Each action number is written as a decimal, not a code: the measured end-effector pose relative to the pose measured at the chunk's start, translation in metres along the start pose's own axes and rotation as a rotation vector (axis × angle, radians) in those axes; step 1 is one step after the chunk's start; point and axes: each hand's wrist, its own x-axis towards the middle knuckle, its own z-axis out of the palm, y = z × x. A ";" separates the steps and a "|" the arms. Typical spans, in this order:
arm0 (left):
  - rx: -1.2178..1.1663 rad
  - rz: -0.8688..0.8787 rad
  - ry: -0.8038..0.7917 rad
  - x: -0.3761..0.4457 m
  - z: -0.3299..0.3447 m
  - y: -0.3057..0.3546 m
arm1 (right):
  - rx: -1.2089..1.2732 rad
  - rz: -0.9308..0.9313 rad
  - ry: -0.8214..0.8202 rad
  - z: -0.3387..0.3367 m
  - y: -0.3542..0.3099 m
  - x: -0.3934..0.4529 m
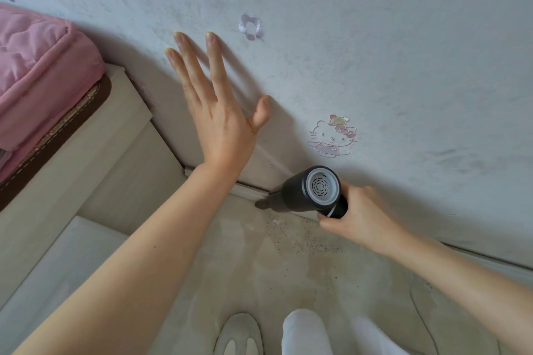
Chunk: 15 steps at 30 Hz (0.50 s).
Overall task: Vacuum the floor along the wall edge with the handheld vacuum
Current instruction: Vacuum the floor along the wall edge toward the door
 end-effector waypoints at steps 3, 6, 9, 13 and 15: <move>-0.019 -0.040 0.024 0.001 0.004 0.008 | 0.024 -0.011 0.004 -0.001 0.003 0.002; -0.027 -0.074 0.043 0.000 0.009 0.013 | 0.029 -0.011 0.021 -0.003 0.007 0.002; -0.018 -0.095 0.058 0.001 0.013 0.016 | 0.040 -0.014 0.019 -0.006 0.010 0.002; -0.018 -0.133 0.068 0.001 0.018 0.017 | 0.049 -0.030 0.022 -0.009 0.011 0.005; -0.040 -0.164 0.078 -0.002 0.021 0.021 | 0.043 -0.039 0.027 -0.009 0.011 0.004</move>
